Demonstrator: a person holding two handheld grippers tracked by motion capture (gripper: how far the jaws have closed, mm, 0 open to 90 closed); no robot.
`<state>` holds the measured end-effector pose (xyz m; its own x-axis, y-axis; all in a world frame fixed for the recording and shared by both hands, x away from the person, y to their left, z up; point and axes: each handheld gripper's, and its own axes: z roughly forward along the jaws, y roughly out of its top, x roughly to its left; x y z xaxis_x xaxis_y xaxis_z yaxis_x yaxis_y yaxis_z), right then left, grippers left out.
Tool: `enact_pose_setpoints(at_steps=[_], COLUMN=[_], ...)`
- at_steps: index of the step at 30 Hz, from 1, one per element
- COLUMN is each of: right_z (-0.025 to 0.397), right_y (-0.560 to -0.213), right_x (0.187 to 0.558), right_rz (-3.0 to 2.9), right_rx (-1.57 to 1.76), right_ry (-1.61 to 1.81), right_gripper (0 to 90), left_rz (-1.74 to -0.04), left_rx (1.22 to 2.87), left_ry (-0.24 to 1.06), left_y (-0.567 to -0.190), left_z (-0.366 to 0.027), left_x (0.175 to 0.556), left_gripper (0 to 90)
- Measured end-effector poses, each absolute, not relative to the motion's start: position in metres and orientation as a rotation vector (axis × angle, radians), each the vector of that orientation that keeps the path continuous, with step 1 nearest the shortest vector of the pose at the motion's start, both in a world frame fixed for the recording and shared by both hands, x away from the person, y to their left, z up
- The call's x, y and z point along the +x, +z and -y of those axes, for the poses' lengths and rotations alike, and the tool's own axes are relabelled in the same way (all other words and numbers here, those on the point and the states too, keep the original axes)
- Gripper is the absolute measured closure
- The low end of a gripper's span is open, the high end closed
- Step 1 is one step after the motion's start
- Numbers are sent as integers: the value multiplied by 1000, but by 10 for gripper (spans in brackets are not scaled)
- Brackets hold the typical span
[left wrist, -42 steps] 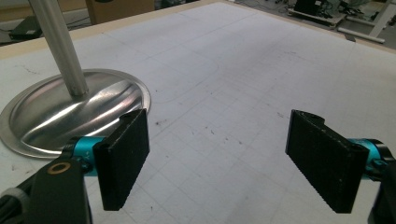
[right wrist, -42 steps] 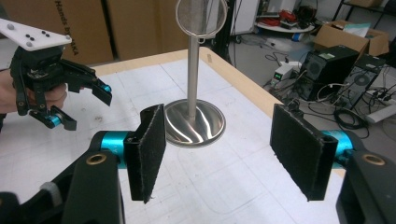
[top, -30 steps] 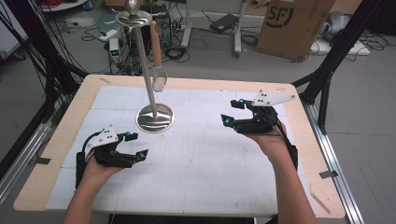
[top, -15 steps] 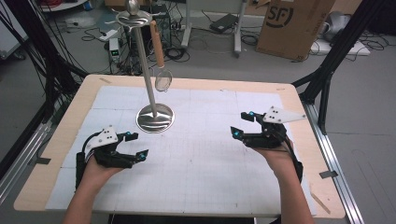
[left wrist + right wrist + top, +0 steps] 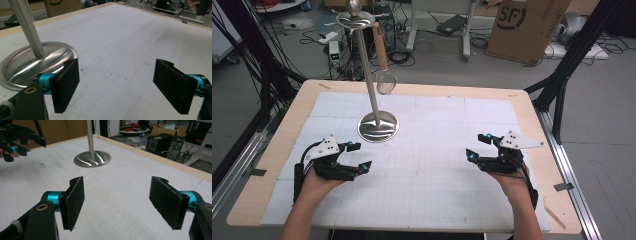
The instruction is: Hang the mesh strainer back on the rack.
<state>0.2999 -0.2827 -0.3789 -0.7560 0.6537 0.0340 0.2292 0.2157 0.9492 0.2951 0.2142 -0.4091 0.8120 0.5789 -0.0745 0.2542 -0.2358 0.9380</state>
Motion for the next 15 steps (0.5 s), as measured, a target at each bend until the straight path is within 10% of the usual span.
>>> enact_pose_setpoints(at_steps=[15], right_z=[293], right_y=[-399], right_x=[289], right_rz=[-2105], right_rx=[859], right_ry=[1541], right_gripper=[240], left_rz=[-629], left_rx=[1833], left_ry=[344], left_y=[-410], left_z=[-210], left_x=[295], left_gripper=[217])
